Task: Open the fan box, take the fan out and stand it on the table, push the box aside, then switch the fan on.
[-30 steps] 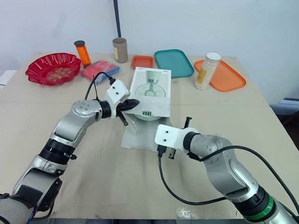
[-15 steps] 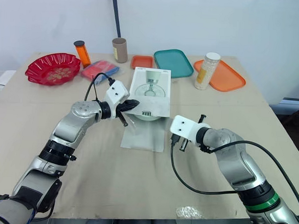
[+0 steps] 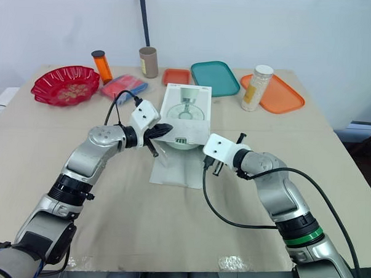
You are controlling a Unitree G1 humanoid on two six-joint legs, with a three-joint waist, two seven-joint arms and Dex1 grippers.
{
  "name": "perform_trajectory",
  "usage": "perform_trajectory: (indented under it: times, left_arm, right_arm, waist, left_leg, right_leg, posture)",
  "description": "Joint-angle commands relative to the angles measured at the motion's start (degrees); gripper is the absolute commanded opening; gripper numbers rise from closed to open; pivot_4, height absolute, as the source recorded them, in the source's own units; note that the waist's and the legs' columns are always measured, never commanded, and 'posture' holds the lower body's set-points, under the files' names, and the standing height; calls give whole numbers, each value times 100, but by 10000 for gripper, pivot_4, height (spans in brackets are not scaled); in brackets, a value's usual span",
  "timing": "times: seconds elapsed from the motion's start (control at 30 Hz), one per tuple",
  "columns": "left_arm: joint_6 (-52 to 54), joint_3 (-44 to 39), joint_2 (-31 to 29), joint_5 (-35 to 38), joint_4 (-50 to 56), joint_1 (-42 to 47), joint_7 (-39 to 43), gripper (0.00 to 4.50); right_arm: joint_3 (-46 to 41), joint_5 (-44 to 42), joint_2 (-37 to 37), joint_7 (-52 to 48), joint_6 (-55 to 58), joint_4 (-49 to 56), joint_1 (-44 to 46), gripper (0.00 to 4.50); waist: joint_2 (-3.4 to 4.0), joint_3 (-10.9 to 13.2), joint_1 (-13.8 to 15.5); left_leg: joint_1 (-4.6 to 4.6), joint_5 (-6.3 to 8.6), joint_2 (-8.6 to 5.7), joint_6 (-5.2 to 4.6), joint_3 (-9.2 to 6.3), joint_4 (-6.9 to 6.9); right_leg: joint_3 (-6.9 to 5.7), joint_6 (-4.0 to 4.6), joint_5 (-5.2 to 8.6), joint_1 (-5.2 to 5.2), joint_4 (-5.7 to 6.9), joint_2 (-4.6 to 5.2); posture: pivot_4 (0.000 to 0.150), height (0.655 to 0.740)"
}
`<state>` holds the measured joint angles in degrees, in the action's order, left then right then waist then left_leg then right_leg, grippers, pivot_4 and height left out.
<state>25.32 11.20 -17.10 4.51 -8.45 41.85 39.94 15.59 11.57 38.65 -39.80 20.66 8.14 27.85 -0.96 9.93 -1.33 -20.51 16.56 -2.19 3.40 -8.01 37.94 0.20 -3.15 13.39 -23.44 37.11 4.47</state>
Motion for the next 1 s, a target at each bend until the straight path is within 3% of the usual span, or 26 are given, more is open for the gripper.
perform_trajectory:
  times: [0.03, 0.3, 0.53, 1.0]
  left_arm:
    - [52, -10, -61, 21, 137, -72, 37, 0]
    - [75, 5, -1, 26, 153, -49, 14, 0]
    - [109, -10, -20, 30, 202, -113, 11, 0]
    - [368, -226, -58, 146, 530, -145, -179, 0]
  right_arm:
    - [-125, -52, -159, 59, -142, 174, 120, 1580]
    - [-340, -65, -134, 17, -76, 422, 108, 1580]
    - [-642, -301, -118, -204, 763, 1333, 435, 1580]
    - [-1095, -1365, -1611, 512, 1743, 529, 540, 1580]
  waist:
    - [0, 0, -1]
    - [1, 0, -10]
    - [2, -1, -11]
    - [3, -2, -8]
  left_leg:
    - [0, 0, 0, 0, 0, 0]
    - [1, 0, 1, 0, 0, 0]
    - [1, 0, 1, 0, 0, -1]
    - [1, 0, 0, 0, -1, -1]
  right_leg:
    - [0, 0, 0, 0, 0, 0]
    - [1, 1, 0, -1, 2, -2]
    - [1, 1, 0, -2, 3, -2]
    - [2, 3, -2, -3, 5, -1]
  posture:
    - [1500, 7400]
    - [1500, 7400]
    - [1500, 7400]
    - [1500, 7400]
